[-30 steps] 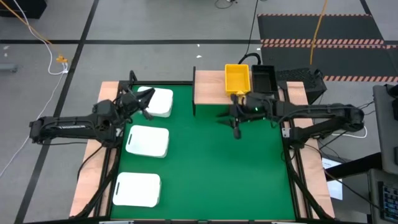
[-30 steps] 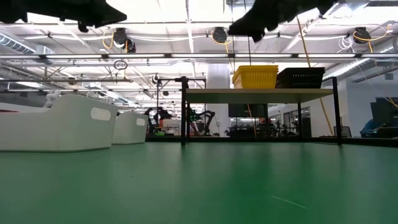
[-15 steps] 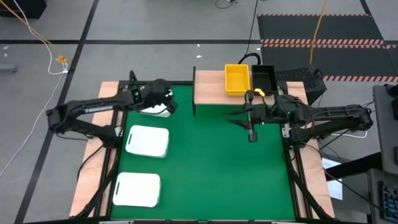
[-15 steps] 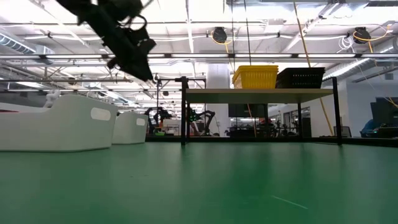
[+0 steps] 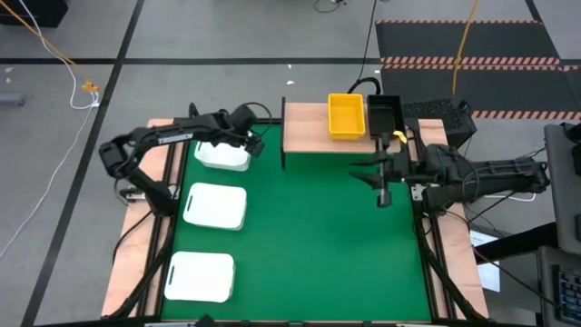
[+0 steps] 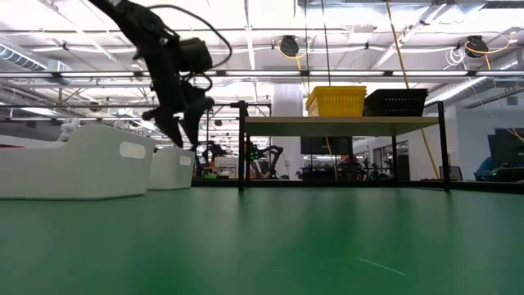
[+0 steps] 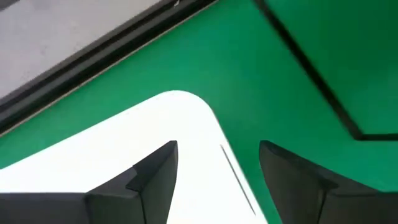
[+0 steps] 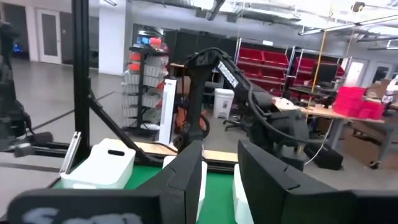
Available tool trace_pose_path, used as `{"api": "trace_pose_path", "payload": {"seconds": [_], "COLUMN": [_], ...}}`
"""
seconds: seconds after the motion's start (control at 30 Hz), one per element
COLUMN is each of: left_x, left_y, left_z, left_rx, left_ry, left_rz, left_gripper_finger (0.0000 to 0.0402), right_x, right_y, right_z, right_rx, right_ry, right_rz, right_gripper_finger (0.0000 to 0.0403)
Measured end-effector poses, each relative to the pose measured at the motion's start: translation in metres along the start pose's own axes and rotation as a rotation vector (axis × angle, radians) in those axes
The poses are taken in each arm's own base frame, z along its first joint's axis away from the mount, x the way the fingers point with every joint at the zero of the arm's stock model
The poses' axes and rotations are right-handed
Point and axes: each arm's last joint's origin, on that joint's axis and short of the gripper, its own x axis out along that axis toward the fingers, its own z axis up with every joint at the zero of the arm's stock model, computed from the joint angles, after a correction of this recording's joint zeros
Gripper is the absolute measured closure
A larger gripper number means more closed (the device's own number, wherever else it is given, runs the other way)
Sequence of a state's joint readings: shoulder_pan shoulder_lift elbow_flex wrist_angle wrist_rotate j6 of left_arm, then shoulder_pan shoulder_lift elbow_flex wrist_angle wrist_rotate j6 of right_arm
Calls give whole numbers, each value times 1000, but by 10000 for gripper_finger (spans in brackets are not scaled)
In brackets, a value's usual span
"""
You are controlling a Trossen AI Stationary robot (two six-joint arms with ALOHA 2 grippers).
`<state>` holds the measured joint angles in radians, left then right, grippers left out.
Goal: Stack baskets on shelf by color
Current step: Put the top white bin on the shelf
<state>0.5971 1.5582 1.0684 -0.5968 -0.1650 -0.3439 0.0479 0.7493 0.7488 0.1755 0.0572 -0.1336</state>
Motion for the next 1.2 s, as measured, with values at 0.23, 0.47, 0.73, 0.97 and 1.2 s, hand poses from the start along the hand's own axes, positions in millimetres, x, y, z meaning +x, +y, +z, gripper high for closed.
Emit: {"api": "trace_pose_path", "payload": {"seconds": [0.23,0.47,0.73,0.97,1.2], "left_x": [21,25,20,-31,-103], "left_y": [11,11,8,1,5], "left_z": [1,0,-1,-2,-10], "left_rx": [-16,18,47,46,81], "left_ry": [59,81,94,-31,-269], "left_rz": [35,28,-34,-99,-81], "left_gripper_finger": [213,322,391,395,398], "right_x": [-15,-14,-15,-18,-20], "right_y": [-1,0,0,-1,-1], "right_z": [1,-3,-3,-3,-2], "right_rx": [-6,-12,-15,-17,-16], "right_ry": [-42,-21,-18,-6,-10], "right_rz": [-5,-2,-2,0,0], "right_gripper_finger": [303,303,303,303,303]}}
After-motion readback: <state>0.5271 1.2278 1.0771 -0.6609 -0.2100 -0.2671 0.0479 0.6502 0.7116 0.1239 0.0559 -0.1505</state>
